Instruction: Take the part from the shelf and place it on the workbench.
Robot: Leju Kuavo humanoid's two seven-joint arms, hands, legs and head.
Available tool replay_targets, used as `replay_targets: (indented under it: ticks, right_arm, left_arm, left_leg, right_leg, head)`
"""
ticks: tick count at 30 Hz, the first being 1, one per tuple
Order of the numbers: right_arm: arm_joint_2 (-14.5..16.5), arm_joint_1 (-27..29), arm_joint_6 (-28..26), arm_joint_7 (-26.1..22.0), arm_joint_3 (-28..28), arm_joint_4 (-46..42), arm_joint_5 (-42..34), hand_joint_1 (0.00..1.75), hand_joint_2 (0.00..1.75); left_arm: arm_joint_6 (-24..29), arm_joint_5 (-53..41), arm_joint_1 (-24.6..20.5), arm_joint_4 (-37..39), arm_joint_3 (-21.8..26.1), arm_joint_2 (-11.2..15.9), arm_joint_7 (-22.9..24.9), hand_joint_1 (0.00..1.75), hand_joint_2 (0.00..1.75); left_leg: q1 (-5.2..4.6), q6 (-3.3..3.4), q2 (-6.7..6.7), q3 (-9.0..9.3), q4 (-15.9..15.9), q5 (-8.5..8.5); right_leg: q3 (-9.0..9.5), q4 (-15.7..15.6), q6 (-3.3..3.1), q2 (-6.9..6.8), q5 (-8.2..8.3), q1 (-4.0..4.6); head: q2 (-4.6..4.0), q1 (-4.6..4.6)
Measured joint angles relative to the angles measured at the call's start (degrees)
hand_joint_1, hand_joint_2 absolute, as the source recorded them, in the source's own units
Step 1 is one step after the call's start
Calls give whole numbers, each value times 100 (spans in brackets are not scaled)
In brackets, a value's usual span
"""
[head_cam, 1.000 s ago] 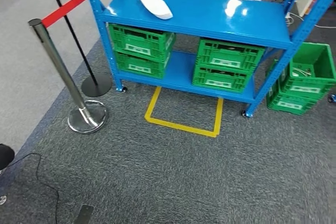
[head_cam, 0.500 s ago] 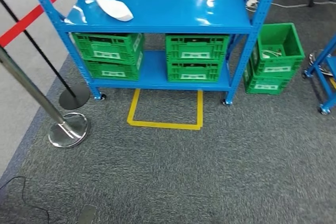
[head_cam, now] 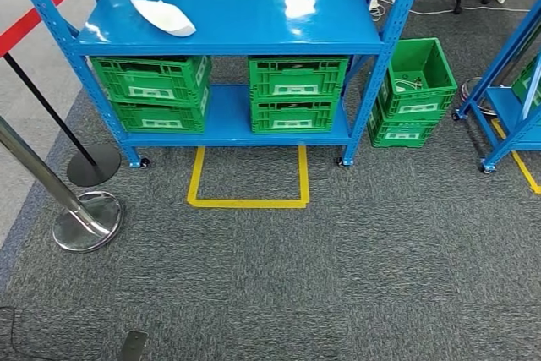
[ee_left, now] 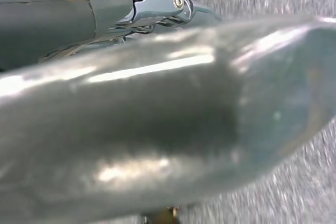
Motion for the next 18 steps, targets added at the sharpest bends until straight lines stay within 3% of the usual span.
replay_targets:
  ticks: [4,6,18]
  right_arm:
    - [-1,3,-1,-26,0,0,15,0,0]
    - [-1,3,0,-31,0,0,17,0,0]
    - [-1,-4,36,-119,9,0,86,0,0]
  left_arm:
    - [-243,-2,4,-1,95,4,-19,0,0]
    - [-334,-16,1,-1,129,9,-45,0,0]
    - [-762,-36,3,1,144,39,56,0,0]
  left_leg:
    - [-7,28,0,-14,2,14]
    - [-12,36,1,-15,3,17]
    - [-13,43,0,-24,0,16]
  right_leg:
    - [64,-37,118,0,48,-15]
    - [61,-41,147,0,51,-21]
    - [48,-34,184,-1,52,-26]
  head:
    - [0,-2]
    - [0,-4]
    - [0,-6]
